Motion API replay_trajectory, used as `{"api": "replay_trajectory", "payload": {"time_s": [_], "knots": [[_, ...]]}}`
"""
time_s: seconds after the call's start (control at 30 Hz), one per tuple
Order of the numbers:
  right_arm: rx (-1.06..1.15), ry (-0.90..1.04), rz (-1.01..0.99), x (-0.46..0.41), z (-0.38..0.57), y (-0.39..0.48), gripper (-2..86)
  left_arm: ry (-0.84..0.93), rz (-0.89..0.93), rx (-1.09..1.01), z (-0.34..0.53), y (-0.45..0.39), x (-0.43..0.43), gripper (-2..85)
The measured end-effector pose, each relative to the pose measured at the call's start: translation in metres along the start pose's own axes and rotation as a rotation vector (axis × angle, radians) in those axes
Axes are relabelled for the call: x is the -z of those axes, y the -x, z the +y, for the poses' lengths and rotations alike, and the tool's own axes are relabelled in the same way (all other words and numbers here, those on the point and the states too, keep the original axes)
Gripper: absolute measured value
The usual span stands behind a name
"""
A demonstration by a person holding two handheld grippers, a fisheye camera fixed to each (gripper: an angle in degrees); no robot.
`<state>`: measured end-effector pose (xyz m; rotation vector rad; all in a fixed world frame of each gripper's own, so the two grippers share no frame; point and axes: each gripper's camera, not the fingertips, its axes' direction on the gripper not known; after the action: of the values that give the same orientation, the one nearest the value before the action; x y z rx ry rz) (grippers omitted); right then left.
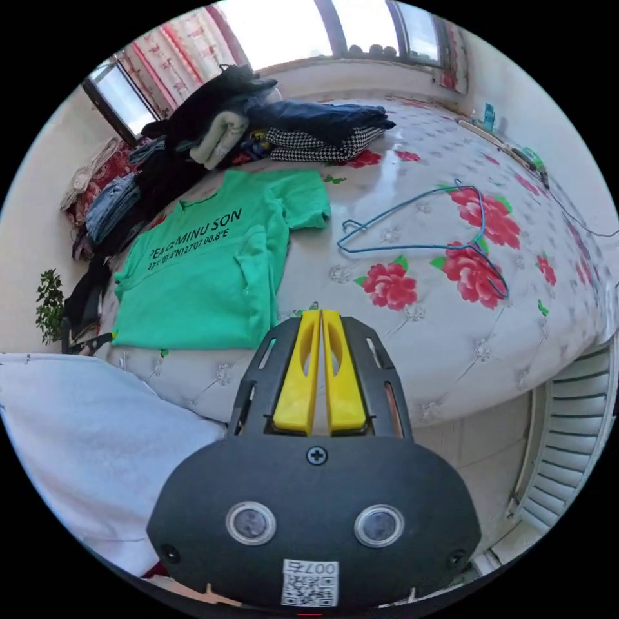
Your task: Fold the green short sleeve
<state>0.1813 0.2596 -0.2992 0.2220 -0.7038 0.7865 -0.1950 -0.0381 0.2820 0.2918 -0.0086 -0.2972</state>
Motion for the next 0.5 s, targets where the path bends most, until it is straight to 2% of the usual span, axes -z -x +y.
{"api": "replay_trajectory", "payload": {"time_s": [0.07,0.1,0.2,0.3,0.4,0.47,0.5], "knots": [[-0.013,0.001,-0.15,-0.016,0.01,0.003,3.1,-0.002,-0.02,-0.006,0.002,-0.001,-0.004,3.7],[-0.01,0.018,-0.163,-0.023,0.011,0.007,3.4,0.005,-0.025,0.003,0.001,0.001,-0.007,3.4],[0.053,0.149,-0.081,-0.065,0.015,0.033,3.8,0.049,-0.013,0.028,-0.005,0.01,-0.013,2.1],[0.177,0.184,0.062,-0.069,0.009,0.047,2.5,0.095,-0.024,0.003,-0.011,0.016,-0.016,1.0],[0.35,0.114,0.134,-0.033,-0.001,0.053,0.9,0.112,-0.035,-0.016,-0.012,0.024,-0.02,0.4],[0.444,0.068,0.267,-0.006,-0.003,0.048,0.2,0.105,-0.027,-0.005,-0.009,0.033,-0.022,0.2],[0.453,0.065,0.254,-0.001,-0.004,0.043,0.1,0.1,-0.009,0.011,-0.008,0.04,-0.022,0.1]]}}
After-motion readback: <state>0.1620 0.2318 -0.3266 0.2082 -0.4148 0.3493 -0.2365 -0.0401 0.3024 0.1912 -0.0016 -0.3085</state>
